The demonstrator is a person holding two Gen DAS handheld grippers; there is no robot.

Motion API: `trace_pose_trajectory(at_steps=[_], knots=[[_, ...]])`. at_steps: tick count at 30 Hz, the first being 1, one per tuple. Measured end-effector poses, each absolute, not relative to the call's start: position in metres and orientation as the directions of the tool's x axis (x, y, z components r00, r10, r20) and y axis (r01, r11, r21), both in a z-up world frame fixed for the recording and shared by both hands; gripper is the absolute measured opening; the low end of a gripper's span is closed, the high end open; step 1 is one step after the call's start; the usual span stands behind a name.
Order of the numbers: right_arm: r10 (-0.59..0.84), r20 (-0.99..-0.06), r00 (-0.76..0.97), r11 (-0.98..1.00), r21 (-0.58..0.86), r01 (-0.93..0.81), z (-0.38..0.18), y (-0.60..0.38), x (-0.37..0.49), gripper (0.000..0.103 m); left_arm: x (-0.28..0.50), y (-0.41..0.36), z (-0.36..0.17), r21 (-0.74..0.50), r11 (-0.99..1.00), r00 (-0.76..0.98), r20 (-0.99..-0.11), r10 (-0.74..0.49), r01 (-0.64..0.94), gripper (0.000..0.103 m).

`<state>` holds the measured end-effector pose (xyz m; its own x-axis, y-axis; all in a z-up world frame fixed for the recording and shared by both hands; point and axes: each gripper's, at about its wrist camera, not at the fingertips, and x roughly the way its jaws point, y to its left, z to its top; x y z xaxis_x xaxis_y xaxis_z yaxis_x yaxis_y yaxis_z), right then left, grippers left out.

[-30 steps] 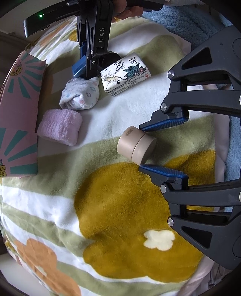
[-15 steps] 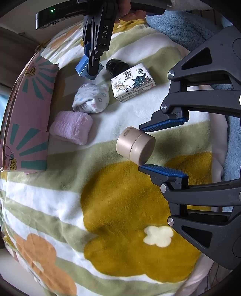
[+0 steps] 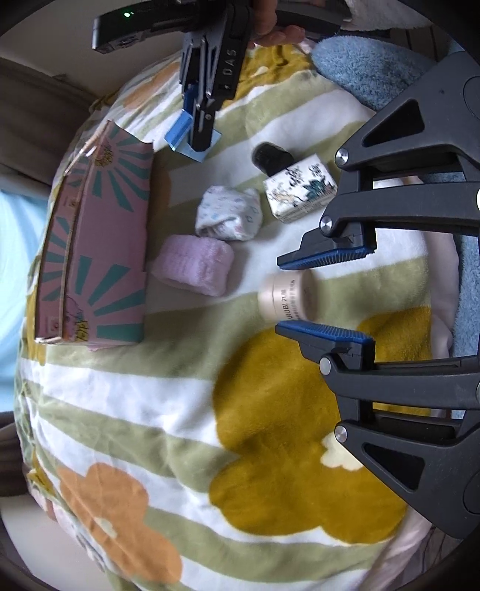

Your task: Organize objects

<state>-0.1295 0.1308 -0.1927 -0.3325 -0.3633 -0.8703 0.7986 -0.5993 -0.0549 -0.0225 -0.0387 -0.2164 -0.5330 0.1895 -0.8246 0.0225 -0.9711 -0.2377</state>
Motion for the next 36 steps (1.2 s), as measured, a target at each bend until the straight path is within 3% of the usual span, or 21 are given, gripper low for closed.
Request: trace_pose_trajectory(at_steps=[8,14,20,22,23,24,34,35,36], knots=[[-0.385,-0.863,-0.327,-0.589,-0.043,0.807,-0.181,0.129,-0.125,0.036,-0.034,-0.042,-0.202,-0.233,-0.972,-0.531,-0.827,0.186,0.022,0.018],[-0.387,-0.869,-0.307,-0.585,-0.026,0.811,-0.187,0.130,-0.125,0.036,-0.018,-0.032,-0.229,-0.169,-0.986,-0.460,-0.875,0.148,0.004,0.019],[-0.385,-0.875,-0.293,-0.586,-0.014,0.810,-0.193,0.129,-0.125,0.036,-0.016,-0.027,-0.252,-0.184,-0.983,-0.434,-0.886,0.162,0.009,0.021],[-0.384,-0.875,-0.293,-0.588,-0.013,0.809,-0.193,0.130,-0.125,0.036,-0.016,-0.022,-0.258,-0.159,-0.987,-0.425,-0.894,0.143,0.002,0.038],[-0.384,-0.875,-0.293,-0.590,-0.012,0.807,-0.193,0.131,-0.126,0.036,-0.016,-0.020,-0.260,-0.153,-0.988,-0.424,-0.895,0.139,-0.001,0.078],[-0.383,-0.876,-0.292,-0.592,-0.010,0.806,-0.193,0.132,-0.126,0.036,-0.016,-0.020,-0.262,-0.153,-0.988,-0.427,-0.894,0.139,0.000,0.099],[-0.371,-0.882,-0.289,-0.601,-0.009,0.799,-0.199,0.135,-0.128,0.036,-0.020,-0.021,-0.273,-0.116,-0.992,-0.437,-0.896,0.083,0.049,0.100],[-0.370,-0.883,-0.288,-0.600,-0.009,0.800,-0.200,0.135,-0.128,0.036,-0.021,-0.022,-0.273,-0.119,-0.992,-0.438,-0.895,0.087,0.046,0.093],[-0.369,-0.884,-0.288,-0.600,-0.010,0.800,-0.200,0.134,-0.128,0.036,-0.021,-0.023,-0.273,-0.122,-0.992,-0.438,-0.894,0.091,0.043,0.081]])
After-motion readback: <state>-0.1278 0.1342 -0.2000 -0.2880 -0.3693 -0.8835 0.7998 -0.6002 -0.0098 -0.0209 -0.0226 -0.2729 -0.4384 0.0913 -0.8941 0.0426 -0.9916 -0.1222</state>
